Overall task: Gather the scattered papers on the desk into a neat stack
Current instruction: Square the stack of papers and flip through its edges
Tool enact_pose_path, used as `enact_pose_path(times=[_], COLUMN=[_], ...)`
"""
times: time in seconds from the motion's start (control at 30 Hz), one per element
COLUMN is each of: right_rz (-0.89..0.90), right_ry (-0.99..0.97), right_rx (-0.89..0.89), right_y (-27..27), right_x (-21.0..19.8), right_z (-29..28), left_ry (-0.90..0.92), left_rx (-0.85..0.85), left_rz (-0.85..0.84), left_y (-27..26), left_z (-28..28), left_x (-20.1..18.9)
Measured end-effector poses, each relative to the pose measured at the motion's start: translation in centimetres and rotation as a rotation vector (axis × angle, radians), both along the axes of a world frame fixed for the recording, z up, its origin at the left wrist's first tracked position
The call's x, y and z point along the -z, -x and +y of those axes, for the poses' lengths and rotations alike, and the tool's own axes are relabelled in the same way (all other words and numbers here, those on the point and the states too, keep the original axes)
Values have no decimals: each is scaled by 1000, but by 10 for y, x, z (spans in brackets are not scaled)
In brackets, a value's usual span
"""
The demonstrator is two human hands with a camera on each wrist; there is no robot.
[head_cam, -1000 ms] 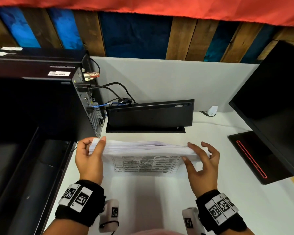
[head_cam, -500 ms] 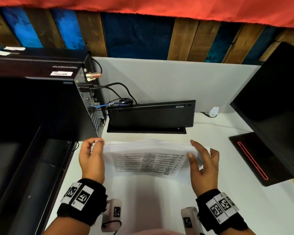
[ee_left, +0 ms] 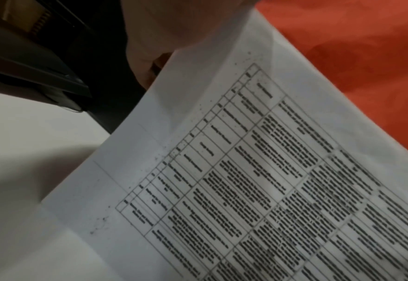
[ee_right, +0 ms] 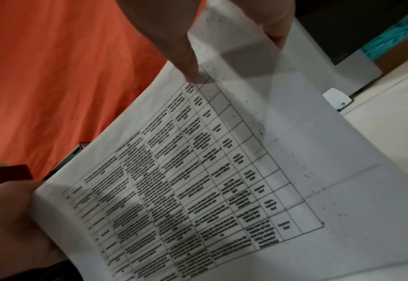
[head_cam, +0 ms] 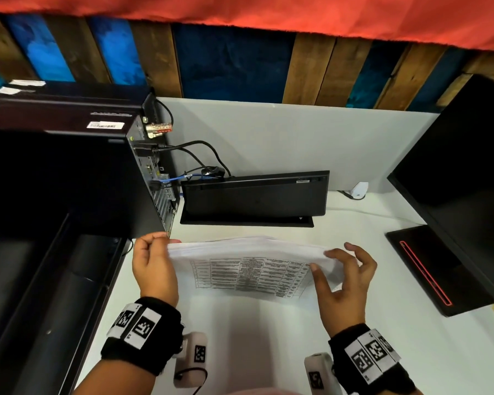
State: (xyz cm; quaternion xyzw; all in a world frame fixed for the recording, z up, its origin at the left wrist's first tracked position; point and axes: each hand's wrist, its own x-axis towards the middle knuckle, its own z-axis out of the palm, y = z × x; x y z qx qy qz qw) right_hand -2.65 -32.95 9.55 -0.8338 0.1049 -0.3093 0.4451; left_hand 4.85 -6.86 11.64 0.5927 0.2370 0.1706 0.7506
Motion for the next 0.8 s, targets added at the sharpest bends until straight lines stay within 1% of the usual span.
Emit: enact_pose_path(times=[0.07, 0.2, 0.37, 0.47, 0.57, 0.6, 0.67, 0.73, 0.8], right_rz=[-8, 15, -43, -38, -42, -50, -58, -37, 28], right_ry=[-9, 28, 41, 74, 33, 31, 46, 15, -29], right_rx=[21, -23, 18, -22, -19, -21, -42, -58, -62], right_y=[0, 2, 3, 6, 6, 6, 7, 6, 6], right_x=[1, 0, 1, 2, 2, 3, 5, 6, 9], right_z=[-1, 3, 2, 2, -2, -2, -3, -6, -8], left_ry=[3, -81, -79, -89, -10, -9, -29, -6, 9], left_rx=[37, 121, 97, 122, 69, 82, 161, 167, 136], left_rz=[-14, -33, -39, -43, -40, -43, -53, -49, -53], left_y=[1, 9, 10, 10, 7, 7, 10, 12, 11], left_z=[-1, -2, 0, 0, 2, 2, -1, -3, -3], left_x=[1, 6, 9, 9, 11, 11, 10, 10, 11])
